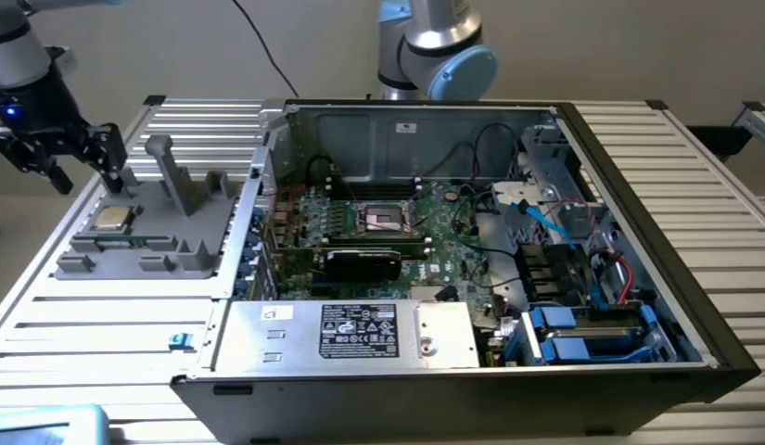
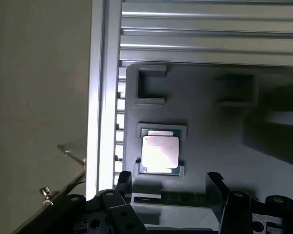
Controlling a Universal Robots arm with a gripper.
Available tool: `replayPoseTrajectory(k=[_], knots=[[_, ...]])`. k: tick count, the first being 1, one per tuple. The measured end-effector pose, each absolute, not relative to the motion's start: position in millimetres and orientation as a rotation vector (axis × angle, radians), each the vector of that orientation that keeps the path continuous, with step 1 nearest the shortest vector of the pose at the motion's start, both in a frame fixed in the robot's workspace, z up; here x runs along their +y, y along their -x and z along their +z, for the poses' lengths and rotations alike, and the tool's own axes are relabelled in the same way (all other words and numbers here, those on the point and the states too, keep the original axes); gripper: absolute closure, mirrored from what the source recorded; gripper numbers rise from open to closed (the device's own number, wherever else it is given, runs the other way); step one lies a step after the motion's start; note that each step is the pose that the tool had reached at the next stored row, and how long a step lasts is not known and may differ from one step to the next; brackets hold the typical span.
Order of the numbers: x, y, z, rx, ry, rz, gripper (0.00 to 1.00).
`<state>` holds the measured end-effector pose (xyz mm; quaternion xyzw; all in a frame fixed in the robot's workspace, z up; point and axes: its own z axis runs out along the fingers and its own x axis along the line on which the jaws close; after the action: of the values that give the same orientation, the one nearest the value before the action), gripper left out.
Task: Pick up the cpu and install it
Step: 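Pick up the cpu and move it towards the insertion slot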
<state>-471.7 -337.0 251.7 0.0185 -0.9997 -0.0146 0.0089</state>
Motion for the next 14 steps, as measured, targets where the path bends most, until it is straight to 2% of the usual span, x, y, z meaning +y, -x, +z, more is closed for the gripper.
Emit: replayPoseTrajectory(k=[14], knots=[[-337.1, 473.5, 226.4, -3.123, -0.052, -0.058, 0.29]])
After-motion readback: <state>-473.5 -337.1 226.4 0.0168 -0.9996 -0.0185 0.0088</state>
